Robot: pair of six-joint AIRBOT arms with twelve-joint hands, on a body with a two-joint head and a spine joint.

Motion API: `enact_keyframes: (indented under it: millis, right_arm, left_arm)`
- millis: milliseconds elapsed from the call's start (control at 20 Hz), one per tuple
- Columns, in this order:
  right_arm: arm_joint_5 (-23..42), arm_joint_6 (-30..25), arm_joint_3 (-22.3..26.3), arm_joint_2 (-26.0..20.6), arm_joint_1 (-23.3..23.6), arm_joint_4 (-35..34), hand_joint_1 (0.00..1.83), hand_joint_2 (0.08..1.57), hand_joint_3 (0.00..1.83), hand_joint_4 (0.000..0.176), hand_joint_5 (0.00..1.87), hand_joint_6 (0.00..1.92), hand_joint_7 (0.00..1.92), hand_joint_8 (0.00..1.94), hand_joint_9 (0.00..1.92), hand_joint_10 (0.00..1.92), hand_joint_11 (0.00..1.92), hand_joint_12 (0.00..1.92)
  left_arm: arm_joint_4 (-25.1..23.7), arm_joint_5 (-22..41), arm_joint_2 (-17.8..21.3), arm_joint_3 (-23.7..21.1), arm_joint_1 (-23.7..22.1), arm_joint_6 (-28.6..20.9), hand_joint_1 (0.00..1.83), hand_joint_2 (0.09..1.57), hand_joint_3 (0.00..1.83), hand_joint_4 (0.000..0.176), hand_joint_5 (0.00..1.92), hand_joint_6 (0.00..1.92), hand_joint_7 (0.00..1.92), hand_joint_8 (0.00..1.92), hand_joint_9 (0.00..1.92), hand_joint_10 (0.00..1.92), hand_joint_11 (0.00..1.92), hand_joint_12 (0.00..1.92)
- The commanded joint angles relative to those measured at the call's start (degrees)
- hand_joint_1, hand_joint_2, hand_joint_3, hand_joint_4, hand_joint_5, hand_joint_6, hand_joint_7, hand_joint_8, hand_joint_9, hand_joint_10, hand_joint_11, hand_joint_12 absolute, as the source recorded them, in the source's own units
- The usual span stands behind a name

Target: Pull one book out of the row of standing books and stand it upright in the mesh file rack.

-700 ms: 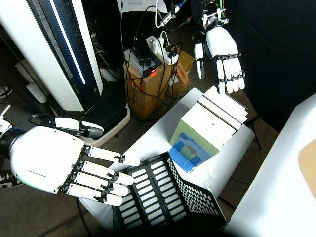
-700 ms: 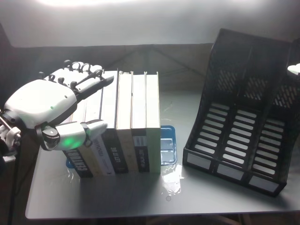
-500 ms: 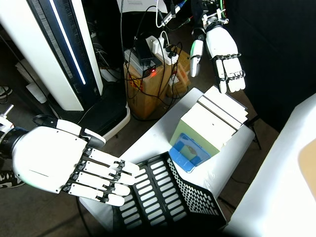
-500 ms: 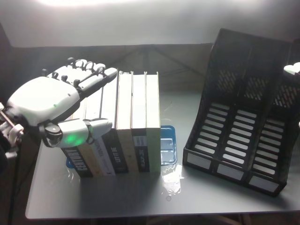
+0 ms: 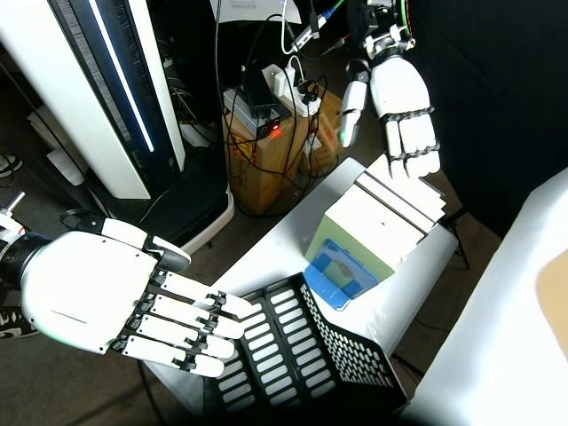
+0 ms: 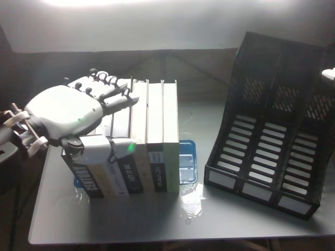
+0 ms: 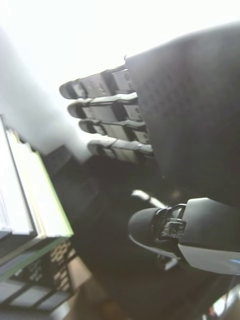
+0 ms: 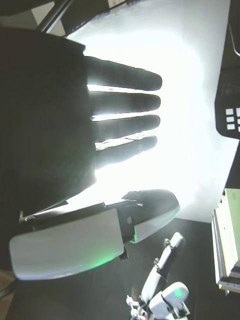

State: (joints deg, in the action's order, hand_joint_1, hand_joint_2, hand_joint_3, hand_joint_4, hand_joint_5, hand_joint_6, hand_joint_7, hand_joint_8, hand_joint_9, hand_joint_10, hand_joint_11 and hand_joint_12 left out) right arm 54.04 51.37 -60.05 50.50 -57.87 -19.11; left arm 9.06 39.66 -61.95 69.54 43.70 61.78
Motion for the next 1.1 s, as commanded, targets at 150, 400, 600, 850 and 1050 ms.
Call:
enact_keyframes:
  millis: [150,400,600,850,1050]
  right_arm:
    - [6.48,0.08,-0.47,0.22,0.08,-1.02,0.46,1.34,0.01,0.000,0.00,0.00,0.00,0.00,0.00,0.00,0.00,0.00]
    - [6.48,0.08,-0.70,0.60,-0.39,-1.92,0.48,1.33,0.00,0.000,0.00,0.00,0.00,0.00,0.00,0.00,0.00,0.00]
    - [6.48,0.07,-0.78,0.72,-0.69,-2.43,0.48,1.32,0.00,0.000,0.00,0.00,0.00,0.00,0.00,0.00,0.00,0.00]
    - [6.48,0.07,-0.80,0.82,-0.98,-2.66,0.49,1.33,0.00,0.000,0.00,0.00,0.00,0.00,0.00,0.00,0.00,0.00]
    - [6.48,0.06,-0.79,0.82,-1.13,-2.81,0.50,1.33,0.00,0.000,0.00,0.00,0.00,0.00,0.00,0.00,0.00,0.00]
  left_arm:
    - [1.71,2.08,-1.20,0.92,-1.52,4.61,0.00,1.16,0.00,0.071,0.28,0.05,0.00,0.00,0.00,0.00,0.00,0.00]
    - [3.57,-1.87,-3.02,2.21,-2.48,8.59,0.00,1.11,0.00,0.068,0.33,0.06,0.00,0.00,0.00,0.00,0.00,0.00]
    - [5.46,-4.54,-4.40,2.80,-2.56,12.39,0.00,1.12,0.00,0.065,0.33,0.05,0.00,0.00,0.00,0.00,0.00,0.00]
    - [6.03,-6.20,-4.93,2.39,-2.31,15.01,0.00,1.16,0.00,0.056,0.38,0.05,0.00,0.00,0.00,0.00,0.00,0.00]
    - [5.37,-5.38,-4.12,0.49,-0.36,15.12,0.00,1.14,0.00,0.064,0.37,0.04,0.00,0.00,0.00,0.00,0.00,0.00]
